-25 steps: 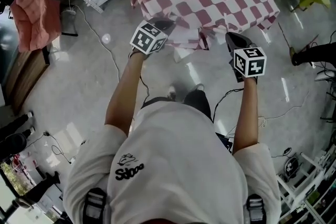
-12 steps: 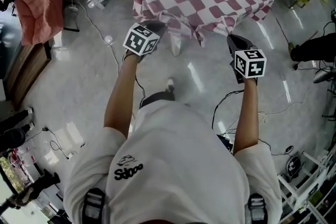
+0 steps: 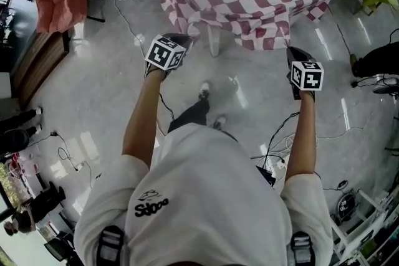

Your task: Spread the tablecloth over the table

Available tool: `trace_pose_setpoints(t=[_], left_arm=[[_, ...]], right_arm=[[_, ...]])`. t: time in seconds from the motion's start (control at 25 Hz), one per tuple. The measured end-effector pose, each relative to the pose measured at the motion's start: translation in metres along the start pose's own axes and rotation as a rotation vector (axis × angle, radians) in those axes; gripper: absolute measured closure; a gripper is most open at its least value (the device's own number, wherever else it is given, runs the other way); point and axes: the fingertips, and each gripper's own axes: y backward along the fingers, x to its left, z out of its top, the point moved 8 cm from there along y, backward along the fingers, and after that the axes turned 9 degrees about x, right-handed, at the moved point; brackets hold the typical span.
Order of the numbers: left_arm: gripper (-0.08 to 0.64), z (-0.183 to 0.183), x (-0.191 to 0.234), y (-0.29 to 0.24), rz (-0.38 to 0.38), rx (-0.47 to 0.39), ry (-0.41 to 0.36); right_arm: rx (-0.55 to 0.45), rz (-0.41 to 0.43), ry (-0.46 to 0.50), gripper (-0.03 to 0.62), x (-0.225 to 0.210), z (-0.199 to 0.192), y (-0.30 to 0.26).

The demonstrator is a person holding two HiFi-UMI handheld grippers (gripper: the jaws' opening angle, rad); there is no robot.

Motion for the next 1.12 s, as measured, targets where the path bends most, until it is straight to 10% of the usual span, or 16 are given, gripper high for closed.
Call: trace_pose_setpoints(t=[0.44, 1.12], left_arm=[[0.528, -0.061, 0.013, -0.001, 0.006, 0.033, 0.1], [0.529, -0.031, 0.037, 0.009, -0.35, -0.203, -0.033]], right_arm=[[0.035, -0.111, -0.091, 0.569, 0.0, -0.047, 0.0], [-0.081, -0.013, -0.046, 0.385, 0.177, -0.008, -0.112]])
